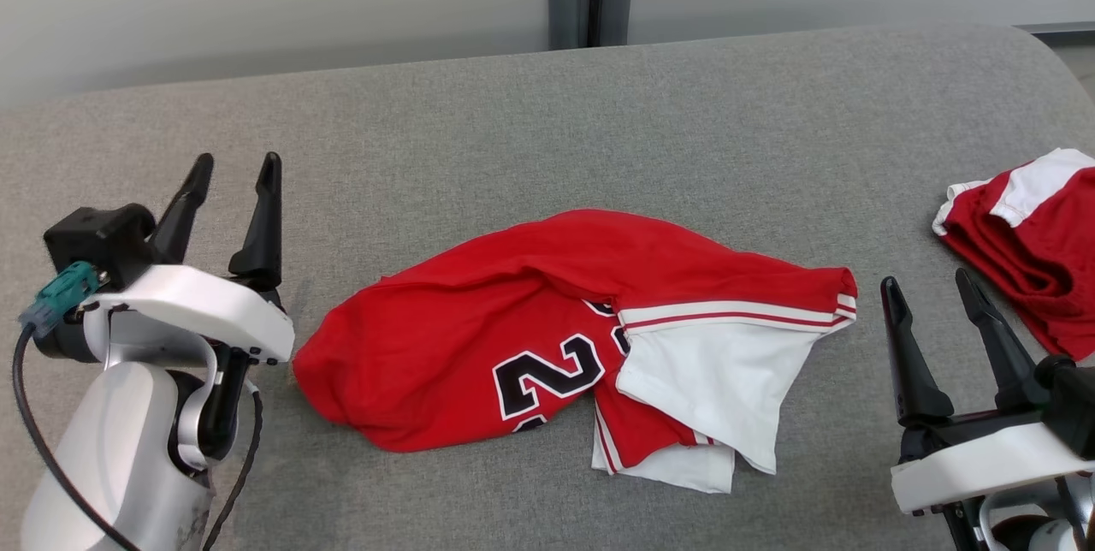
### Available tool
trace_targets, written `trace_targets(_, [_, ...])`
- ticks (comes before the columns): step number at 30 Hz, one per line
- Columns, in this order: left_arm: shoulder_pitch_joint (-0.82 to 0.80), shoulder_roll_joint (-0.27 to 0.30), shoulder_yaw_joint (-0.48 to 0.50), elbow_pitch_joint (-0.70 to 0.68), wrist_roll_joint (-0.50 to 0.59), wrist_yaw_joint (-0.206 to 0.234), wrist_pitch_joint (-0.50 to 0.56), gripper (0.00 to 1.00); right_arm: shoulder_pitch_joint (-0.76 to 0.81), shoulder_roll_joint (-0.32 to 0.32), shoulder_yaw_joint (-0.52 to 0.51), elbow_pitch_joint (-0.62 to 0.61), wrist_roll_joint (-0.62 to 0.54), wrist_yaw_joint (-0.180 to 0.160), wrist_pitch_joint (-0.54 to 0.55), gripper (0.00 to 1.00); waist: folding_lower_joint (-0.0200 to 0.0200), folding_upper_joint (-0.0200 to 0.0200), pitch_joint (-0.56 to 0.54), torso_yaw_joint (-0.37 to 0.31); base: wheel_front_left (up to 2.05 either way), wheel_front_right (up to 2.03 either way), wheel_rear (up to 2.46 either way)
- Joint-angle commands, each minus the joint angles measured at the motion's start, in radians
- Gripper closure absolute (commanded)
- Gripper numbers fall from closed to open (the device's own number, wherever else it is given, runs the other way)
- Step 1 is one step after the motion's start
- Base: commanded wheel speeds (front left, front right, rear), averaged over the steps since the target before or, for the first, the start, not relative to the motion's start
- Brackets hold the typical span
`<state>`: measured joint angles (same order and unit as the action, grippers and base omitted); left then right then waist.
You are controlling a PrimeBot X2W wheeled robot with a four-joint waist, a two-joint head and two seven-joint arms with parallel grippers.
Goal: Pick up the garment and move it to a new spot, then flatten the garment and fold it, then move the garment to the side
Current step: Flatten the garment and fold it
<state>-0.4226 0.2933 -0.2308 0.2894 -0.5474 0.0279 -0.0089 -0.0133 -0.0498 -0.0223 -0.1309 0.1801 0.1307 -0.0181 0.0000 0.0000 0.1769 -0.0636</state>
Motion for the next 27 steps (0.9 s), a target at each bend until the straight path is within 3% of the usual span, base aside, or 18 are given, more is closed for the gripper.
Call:
trace_targets(1, [0.026,-0.003,0.018,-0.026,0.011,0.019,-0.042,0.0,0.007,-0.003,-0.005,-0.004,0.005,0.0,-0.005,0.0,0.0,0.0,-0.008,0.005,0.0,0.0,0.0])
trace_targets(9, [0.163,0.022,0.068,-0.179,0.053,0.094,-0.17,0.0,0.027,-0.004,-0.016,-0.005,-0.004,0.0,0.004,0.0,0.0,0.0,-0.052,0.018,0.0,0.0,0.0])
trace_targets(18, [0.386,0.056,0.064,-0.348,0.09,0.175,-0.136,0.0,0.067,-0.003,-0.019,-0.016,-0.011,0.0,0.026,0.0,0.0,0.0,-0.098,0.029,0.0,0.0,0.0])
trace_targets(27, [0.507,0.05,0.037,-0.416,0.087,0.208,-0.099,0.0,0.088,-0.004,-0.016,-0.02,-0.007,0.0,0.043,0.0,0.0,0.0,-0.12,0.04,0.0,0.0,0.0])
